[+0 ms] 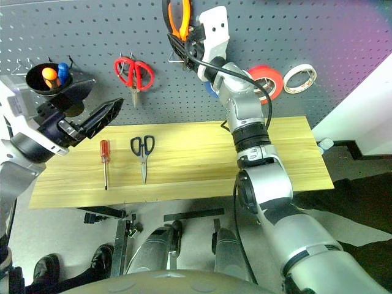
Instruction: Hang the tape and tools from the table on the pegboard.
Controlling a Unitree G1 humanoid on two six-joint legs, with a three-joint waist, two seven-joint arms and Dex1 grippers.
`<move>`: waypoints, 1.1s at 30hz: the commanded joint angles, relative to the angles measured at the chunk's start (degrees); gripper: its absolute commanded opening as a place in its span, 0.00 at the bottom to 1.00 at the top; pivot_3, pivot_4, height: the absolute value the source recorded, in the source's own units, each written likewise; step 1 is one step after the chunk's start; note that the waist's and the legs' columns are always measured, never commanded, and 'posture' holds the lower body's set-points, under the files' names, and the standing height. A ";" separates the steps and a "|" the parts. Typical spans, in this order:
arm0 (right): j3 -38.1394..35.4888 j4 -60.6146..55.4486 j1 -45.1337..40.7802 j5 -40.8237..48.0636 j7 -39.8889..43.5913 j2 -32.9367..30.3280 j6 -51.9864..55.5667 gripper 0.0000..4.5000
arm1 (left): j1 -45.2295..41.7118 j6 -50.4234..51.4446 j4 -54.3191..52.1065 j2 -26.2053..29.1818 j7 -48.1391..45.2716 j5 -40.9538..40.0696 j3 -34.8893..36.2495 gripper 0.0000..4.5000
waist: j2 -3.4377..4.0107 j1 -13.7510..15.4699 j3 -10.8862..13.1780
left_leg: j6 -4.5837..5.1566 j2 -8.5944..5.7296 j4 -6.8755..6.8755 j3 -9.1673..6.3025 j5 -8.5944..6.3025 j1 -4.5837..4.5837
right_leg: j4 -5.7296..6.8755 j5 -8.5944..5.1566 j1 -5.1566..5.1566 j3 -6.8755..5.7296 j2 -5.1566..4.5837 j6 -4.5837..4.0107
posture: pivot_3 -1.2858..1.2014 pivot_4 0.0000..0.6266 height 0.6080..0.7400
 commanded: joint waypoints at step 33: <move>5.09 -12.60 4.75 -8.42 -20.30 7.64 0.29 0.47 | -0.74 -0.25 -1.15 0.29 -0.47 -0.44 -0.45 1.00 | 0.00 0.05 0.00 | -0.01 0.00 -0.09 0.00 0.00 0.00 | -0.04 0.00 -0.03 0.01 0.02 0.00 | 0.57 0.30 1.00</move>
